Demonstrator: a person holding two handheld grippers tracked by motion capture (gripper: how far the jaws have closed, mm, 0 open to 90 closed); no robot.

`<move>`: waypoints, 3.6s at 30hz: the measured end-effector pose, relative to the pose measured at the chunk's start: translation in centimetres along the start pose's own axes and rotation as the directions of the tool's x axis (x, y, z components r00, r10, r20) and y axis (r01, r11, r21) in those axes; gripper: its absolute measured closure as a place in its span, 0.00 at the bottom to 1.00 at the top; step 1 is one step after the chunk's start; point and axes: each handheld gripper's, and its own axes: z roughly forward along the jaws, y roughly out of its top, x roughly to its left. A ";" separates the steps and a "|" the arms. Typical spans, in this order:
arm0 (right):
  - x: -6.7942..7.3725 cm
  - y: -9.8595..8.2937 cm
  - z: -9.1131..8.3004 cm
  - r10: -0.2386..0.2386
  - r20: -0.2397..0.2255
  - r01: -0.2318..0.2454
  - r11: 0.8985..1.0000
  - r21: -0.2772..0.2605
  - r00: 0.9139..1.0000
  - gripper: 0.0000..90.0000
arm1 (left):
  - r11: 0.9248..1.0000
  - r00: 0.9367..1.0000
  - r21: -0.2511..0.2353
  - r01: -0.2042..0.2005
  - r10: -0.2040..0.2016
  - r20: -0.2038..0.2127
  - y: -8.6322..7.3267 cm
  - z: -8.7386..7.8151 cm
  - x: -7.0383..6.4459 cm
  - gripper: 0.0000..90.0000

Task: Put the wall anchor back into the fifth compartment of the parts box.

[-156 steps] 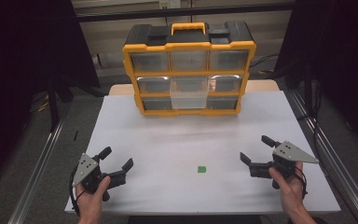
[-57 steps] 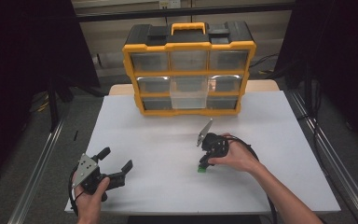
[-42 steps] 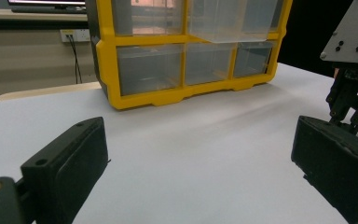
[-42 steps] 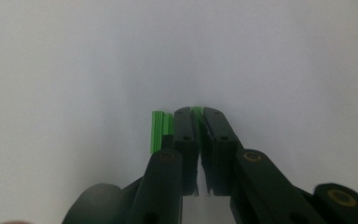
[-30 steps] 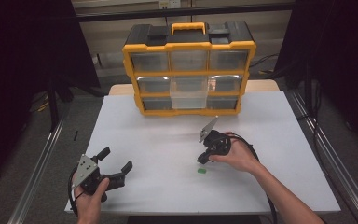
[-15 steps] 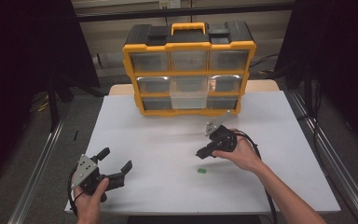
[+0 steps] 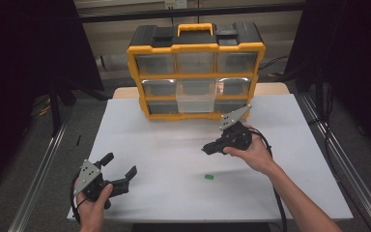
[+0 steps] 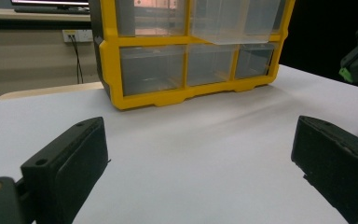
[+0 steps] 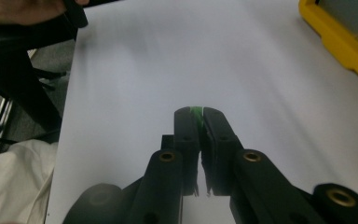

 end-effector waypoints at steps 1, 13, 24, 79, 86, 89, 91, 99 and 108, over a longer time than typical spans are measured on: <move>0.0 0.0 0.0 0.000 0.000 0.000 1.000 0.000 1.000 0.94 | 1.000 1.000 0.000 0.000 0.000 0.000 0.0 0.0 0.0 0.04; -0.4 3.7 -3.5 -0.049 0.042 0.053 0.992 -0.118 0.998 0.94 | 1.000 1.000 0.003 -0.009 0.009 0.011 0.0 0.0 0.0 0.04; -1.3 6.9 -5.0 -0.081 0.111 0.092 0.991 -0.100 0.991 0.94 | 1.000 1.000 -0.002 0.003 -0.003 0.003 0.0 0.0 0.0 0.04; -10.4 16.3 -1.0 -0.061 0.282 -0.059 0.915 0.400 0.958 0.94 | 1.000 1.000 -0.007 -0.010 0.010 -0.003 0.0 -0.2 0.3 0.04; -10.9 16.1 -0.6 -0.050 0.290 -0.078 0.908 0.412 0.956 0.93 | 1.000 1.000 -0.016 -0.004 0.004 0.012 0.0 -0.1 0.1 0.04; -11.1 16.1 -0.7 -0.044 0.306 -0.081 0.919 0.385 0.951 0.81 | 1.000 1.000 -0.010 -0.007 0.007 0.011 0.0 -0.2 0.2 0.04; -11.1 16.0 -0.9 -0.036 0.325 -0.087 0.931 0.356 0.945 0.72 | 1.000 1.000 -0.011 -0.011 0.011 0.001 0.0 -0.2 0.2 0.04; -10.8 15.7 -2.2 0.013 0.320 -0.083 0.975 0.206 0.947 0.34 | 1.000 1.000 -0.008 -0.012 0.012 0.009 0.0 -0.2 0.2 0.04; -10.0 13.7 -3.1 0.045 0.330 -0.059 0.998 0.033 0.943 0.05 | 1.000 1.000 -0.014 -0.006 0.006 0.001 0.1 -0.3 0.2 0.04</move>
